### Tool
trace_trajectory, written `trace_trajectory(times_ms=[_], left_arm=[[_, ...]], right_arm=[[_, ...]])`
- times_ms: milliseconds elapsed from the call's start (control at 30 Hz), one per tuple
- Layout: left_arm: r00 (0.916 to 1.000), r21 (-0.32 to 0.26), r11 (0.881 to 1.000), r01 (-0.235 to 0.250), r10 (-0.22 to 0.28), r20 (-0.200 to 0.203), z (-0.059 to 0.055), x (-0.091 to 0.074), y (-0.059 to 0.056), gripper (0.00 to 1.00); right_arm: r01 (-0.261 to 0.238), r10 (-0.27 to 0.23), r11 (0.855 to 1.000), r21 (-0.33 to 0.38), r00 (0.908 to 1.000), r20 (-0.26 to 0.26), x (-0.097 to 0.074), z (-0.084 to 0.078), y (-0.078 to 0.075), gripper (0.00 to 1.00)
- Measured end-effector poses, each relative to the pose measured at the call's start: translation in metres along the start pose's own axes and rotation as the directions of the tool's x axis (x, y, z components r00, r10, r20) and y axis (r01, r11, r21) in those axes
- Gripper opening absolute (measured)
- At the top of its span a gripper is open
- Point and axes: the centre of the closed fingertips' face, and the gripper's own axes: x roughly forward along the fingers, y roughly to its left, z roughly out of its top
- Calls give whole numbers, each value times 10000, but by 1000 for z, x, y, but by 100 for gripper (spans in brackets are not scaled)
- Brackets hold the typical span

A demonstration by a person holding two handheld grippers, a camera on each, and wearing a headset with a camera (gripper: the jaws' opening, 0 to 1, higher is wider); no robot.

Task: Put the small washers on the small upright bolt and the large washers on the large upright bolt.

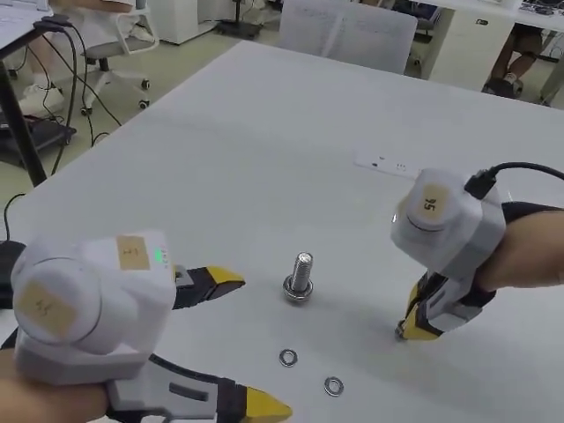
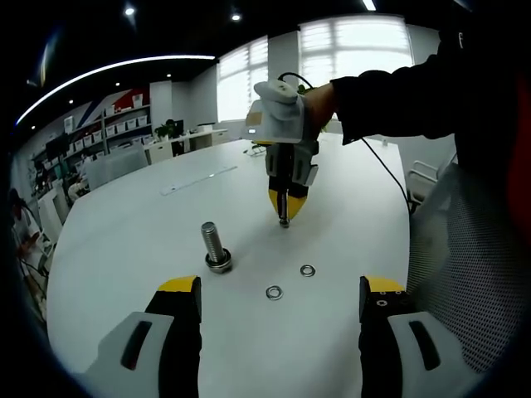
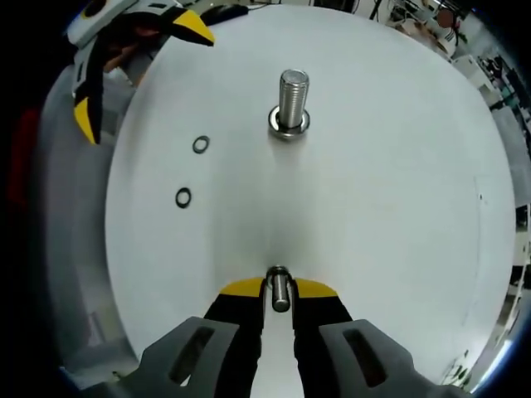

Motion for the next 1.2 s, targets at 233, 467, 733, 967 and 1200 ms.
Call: trace_trajectory(times_ms=[233,467,733,967,1200], left_arm=[[10000,-43,10000,-19,19,-22,-1,0,1,77],[10000,-70,10000,-5,4,-51,-2,1,1,77],[10000,-79,10000,-3,2,-39,-2,1,2,77],[10000,-69,10000,10,-10,-31,-1,1,2,77],[10000,-41,10000,30,-30,-29,-1,1,2,77]], right_arm=[[-76,76,10000,-7,10000,-34,5,-2,1,14],[-151,151,9999,68,9999,-16,5,-1,2,14],[-137,137,9999,37,9999,-30,5,-1,3,15],[-108,109,9999,64,9999,-46,5,-3,3,15],[-28,28,9997,244,10000,-20,1,-8,2,17]])
